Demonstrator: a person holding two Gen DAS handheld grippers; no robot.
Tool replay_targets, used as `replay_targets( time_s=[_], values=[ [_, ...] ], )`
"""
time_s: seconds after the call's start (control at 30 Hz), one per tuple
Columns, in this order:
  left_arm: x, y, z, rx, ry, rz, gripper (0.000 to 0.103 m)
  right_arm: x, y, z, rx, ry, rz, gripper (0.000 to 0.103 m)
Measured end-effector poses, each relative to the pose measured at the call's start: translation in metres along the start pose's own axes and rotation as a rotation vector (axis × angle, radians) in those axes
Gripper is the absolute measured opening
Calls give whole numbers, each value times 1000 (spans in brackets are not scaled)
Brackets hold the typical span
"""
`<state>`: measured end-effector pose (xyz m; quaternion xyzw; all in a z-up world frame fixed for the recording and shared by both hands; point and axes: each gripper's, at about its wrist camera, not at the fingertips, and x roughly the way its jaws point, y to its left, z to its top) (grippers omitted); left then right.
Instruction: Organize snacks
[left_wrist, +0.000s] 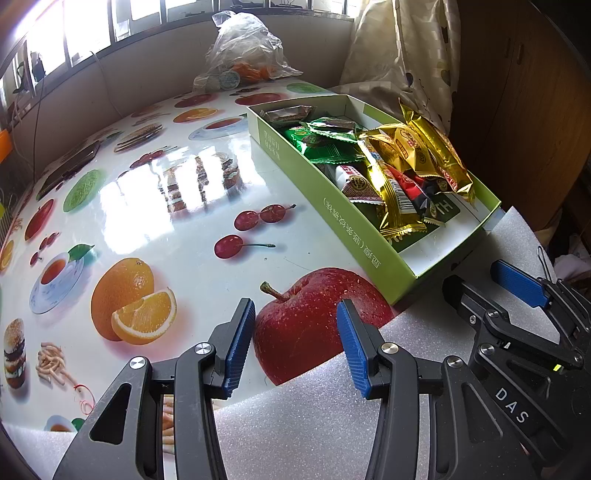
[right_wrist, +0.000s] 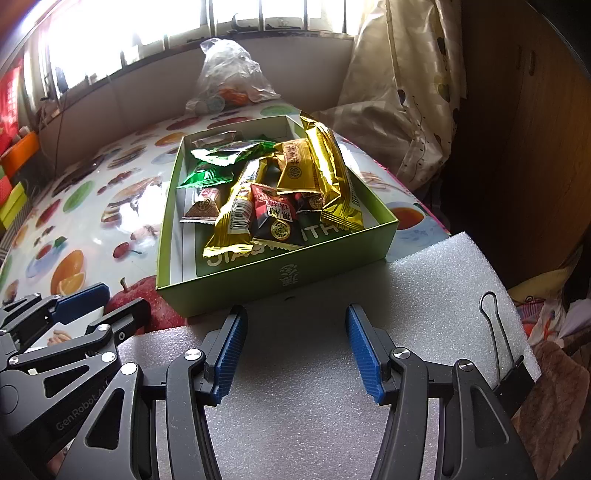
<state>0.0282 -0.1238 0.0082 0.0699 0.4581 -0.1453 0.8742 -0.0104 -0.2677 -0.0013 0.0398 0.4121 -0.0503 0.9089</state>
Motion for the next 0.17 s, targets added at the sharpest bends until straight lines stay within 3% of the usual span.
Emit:
replay_targets(
  time_s=[0.17],
  values=[
    [0,0,0,-2,0,-1,47,0,0,0,0,0,0,56]
  ],
)
